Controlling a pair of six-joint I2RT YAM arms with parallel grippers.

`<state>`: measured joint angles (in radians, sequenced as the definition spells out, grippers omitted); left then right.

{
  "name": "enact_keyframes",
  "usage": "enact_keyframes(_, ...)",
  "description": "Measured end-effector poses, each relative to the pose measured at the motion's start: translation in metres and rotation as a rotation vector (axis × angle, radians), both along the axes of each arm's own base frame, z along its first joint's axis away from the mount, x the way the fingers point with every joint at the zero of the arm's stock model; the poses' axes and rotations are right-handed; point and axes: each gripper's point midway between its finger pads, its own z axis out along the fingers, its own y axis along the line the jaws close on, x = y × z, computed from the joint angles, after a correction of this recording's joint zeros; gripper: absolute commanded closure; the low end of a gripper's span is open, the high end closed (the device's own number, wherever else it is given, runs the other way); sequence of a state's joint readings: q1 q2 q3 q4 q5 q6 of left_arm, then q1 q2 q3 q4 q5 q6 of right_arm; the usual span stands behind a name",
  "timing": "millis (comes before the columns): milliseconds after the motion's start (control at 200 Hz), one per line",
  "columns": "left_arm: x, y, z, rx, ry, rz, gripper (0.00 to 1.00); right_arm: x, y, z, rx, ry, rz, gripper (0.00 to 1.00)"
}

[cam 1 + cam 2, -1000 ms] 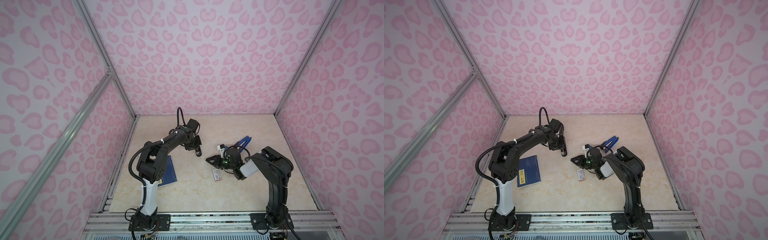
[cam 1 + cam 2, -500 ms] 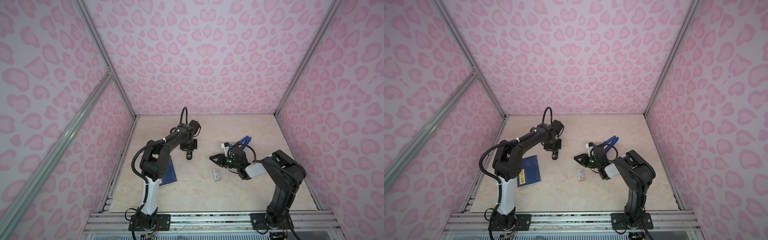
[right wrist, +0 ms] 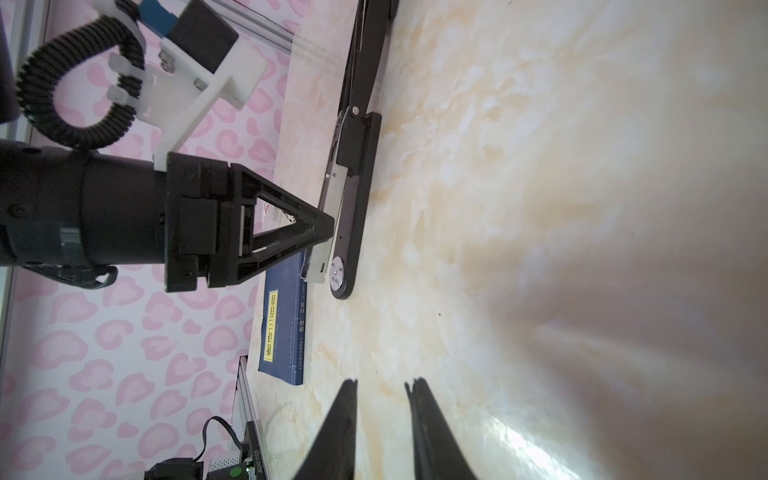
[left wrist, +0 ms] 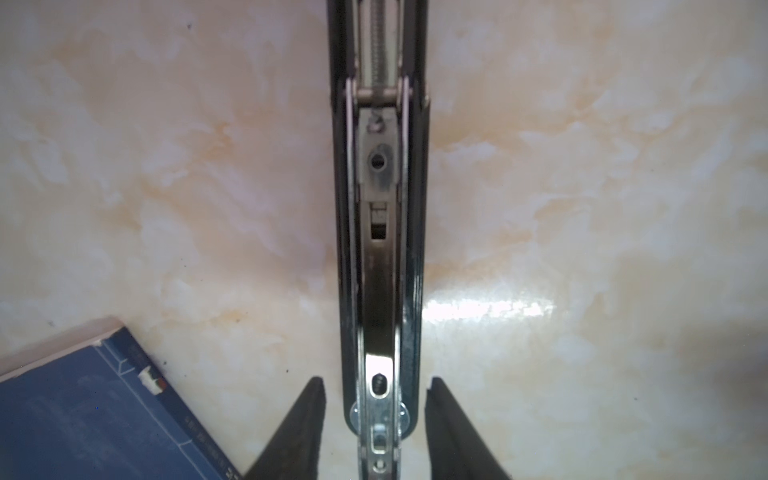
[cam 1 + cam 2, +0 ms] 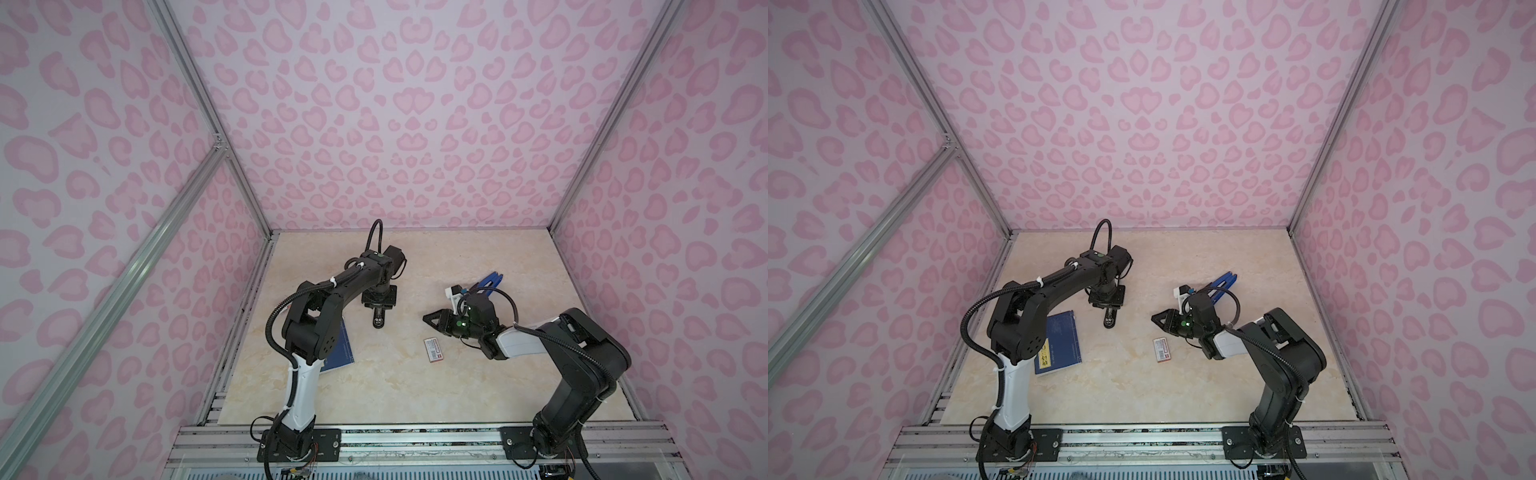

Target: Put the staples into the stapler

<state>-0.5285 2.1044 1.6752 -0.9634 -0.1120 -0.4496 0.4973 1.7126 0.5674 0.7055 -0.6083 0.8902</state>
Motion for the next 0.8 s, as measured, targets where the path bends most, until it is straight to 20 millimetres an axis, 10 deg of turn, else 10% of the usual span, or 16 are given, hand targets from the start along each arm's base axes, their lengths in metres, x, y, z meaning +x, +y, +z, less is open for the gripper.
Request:
enact_keyframes(410,-0.018,0.001,0.058,-0.168,-0.178,0.047,0.31,0.000,-0.041,0.043,-0.252,-0.123,-0.080,0.51)
enact_keyframes(800,-0.073,-0.037,0.055,-0.454,-0.267,0.016,0.30,-0.010,-0.118,0.046,-0.529,-0.104,-0.280,0.38)
